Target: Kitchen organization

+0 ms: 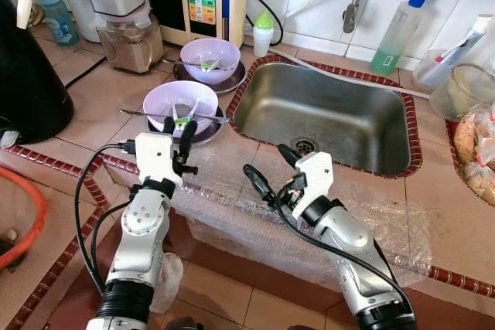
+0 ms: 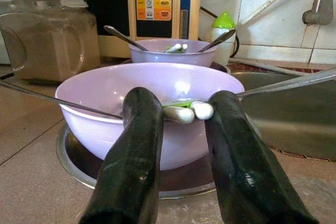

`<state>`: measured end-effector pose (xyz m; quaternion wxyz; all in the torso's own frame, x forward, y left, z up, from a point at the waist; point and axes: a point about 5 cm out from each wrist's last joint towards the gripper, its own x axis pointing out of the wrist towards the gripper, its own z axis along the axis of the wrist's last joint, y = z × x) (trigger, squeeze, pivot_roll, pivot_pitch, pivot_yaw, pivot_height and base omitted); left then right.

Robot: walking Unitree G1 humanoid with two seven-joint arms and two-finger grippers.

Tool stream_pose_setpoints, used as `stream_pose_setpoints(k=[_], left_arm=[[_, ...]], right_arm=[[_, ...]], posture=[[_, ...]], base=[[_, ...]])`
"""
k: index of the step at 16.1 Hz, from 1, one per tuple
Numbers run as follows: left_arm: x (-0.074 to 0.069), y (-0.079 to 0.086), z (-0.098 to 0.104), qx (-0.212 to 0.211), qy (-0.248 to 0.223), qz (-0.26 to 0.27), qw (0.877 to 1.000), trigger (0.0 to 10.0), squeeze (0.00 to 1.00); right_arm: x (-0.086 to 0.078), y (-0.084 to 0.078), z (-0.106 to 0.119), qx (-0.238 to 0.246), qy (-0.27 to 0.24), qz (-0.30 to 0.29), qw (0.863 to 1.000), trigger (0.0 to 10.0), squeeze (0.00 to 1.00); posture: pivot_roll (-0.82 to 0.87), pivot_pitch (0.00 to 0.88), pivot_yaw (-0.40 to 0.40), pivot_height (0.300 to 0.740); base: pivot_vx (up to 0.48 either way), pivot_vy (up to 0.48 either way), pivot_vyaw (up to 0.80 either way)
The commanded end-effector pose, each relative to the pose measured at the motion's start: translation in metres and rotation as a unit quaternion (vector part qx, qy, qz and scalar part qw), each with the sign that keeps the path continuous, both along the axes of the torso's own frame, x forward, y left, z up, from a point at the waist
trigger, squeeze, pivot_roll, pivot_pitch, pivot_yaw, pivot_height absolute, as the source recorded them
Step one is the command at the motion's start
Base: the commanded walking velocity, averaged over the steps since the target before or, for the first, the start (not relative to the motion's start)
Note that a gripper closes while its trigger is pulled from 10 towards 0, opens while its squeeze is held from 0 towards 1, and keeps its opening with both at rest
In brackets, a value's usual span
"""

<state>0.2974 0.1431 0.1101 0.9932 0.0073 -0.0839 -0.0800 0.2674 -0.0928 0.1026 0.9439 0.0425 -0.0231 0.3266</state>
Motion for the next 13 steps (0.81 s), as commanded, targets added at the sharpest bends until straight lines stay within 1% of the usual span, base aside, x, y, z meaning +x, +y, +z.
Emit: stream_pose_setpoints(k=[1,5,6,7,9,11,12,13], left_arm=[[0.000,0.001,0.003,0.002,-0.008,-0.003,1.000,0.0,0.00],[-0.001,0.005,0.008,0.002,-0.014,-0.003,1.000,0.0,0.00],[-0.003,0.007,0.010,0.002,-0.017,-0.003,1.000,0.0,0.00],[-0.003,0.007,0.010,0.002,-0.017,-0.003,1.000,0.0,0.00],[-0.005,0.007,0.013,0.006,-0.024,-0.004,1.000,0.0,0.00],[-0.007,0.010,0.025,0.017,-0.049,-0.002,0.999,0.2,0.00],[-0.008,0.012,0.034,0.023,-0.065,0.001,0.998,0.3,0.00],[-0.009,0.013,0.037,0.025,-0.071,0.003,0.997,0.1,0.00]], right_arm=[[-0.002,0.003,0.010,0.022,0.000,0.043,0.999,10.0,0.00],[-0.003,0.001,0.006,0.015,0.010,0.048,0.999,10.0,0.00],[-0.001,-0.001,0.005,0.010,0.009,0.029,0.999,10.0,0.00],[-0.001,-0.001,0.005,0.010,0.009,0.029,0.999,10.0,0.00],[0.004,-0.004,0.006,-0.006,0.002,0.003,1.000,10.0,0.00],[0.012,-0.009,0.010,-0.014,-0.005,-0.039,0.999,10.0,0.00],[0.016,-0.011,0.012,0.000,0.000,-0.053,0.999,10.0,0.00],[0.018,-0.012,0.012,0.009,0.004,-0.059,0.998,10.0,0.00]], posture=[[0.03,0.000,-0.008,0.740],[0.03,0.000,-0.007,0.740],[0.03,0.000,-0.003,0.740],[0.03,0.000,-0.003,0.740],[0.03,0.000,0.000,0.740],[0.03,0.000,0.003,0.740],[0.03,0.000,0.004,0.740],[0.03,0.000,0.004,0.740]], base=[[0.000,0.000,0.00],[0.000,0.000,0.00],[0.000,0.000,0.00],[0.000,0.000,0.00],[0.000,0.000,0.00],[0.000,0.000,0.00],[0.000,0.000,0.00],[0.000,0.000,0.00]])
